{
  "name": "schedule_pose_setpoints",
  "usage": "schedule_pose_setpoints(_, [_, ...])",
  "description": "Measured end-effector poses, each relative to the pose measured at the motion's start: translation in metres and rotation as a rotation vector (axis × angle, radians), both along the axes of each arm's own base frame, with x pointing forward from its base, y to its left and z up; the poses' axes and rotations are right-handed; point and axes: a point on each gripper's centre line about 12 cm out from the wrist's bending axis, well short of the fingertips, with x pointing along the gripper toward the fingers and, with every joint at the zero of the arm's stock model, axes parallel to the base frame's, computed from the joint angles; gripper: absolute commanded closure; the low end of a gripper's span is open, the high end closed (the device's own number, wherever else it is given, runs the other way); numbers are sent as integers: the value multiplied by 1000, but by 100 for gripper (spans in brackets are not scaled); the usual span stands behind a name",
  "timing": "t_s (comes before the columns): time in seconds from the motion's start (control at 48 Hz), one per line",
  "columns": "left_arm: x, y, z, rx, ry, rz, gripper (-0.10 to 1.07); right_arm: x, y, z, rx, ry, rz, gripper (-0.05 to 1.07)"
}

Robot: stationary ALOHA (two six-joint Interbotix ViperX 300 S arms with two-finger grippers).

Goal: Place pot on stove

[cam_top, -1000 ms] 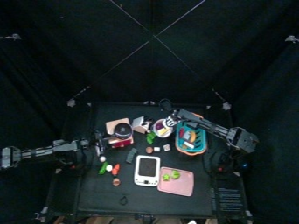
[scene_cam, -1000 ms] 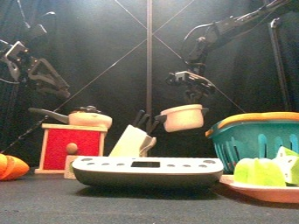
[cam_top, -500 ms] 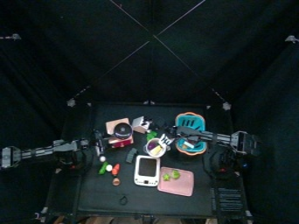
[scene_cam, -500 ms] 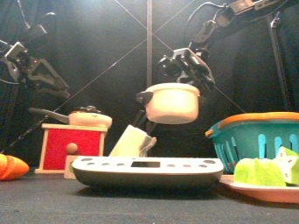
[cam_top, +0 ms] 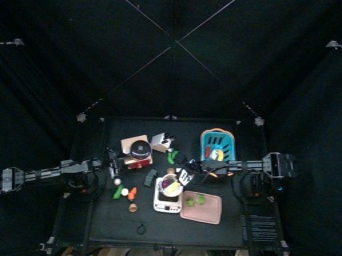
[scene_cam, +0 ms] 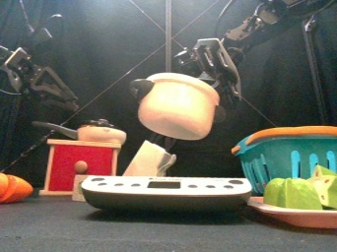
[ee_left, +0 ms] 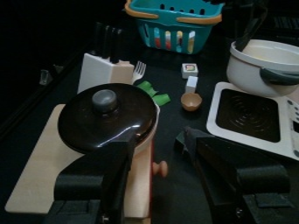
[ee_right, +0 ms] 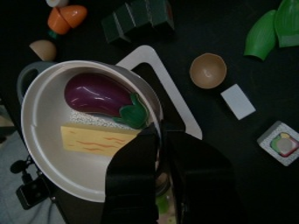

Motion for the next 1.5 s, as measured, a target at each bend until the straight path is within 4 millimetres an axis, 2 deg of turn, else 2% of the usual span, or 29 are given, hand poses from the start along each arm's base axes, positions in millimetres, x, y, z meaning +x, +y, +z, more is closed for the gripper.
schedule_pose_setpoints(0.208, [5, -18, 3, 37, -21, -108, 12, 8, 11, -21, 5, 40, 25, 69])
schedule_pose_setpoints(0.396, [9, -34, 8, 96, -53, -213, 12, 13, 16, -28, 17, 63, 30, 68])
schedule_pose_setpoints(0.771, [10, -39, 11, 115, -81, -243, 12, 13, 18, -39, 28, 114, 32, 66])
schedule_pose_setpoints(0.896, [10, -38, 11, 115, -81, -242, 12, 15, 17, -40, 28, 115, 30, 61])
schedule_pose_setpoints(1.104, [10, -38, 12, 114, -83, -241, 12, 18, 16, -40, 29, 115, 27, 44])
schedule_pose_setpoints(1.271, [10, -38, 11, 115, -80, -242, 12, 18, 15, -40, 23, 116, 29, 35])
schedule_pose_setpoints(1.5, [10, -38, 11, 114, -82, -241, 12, 18, 12, -37, -21, 142, 59, 34])
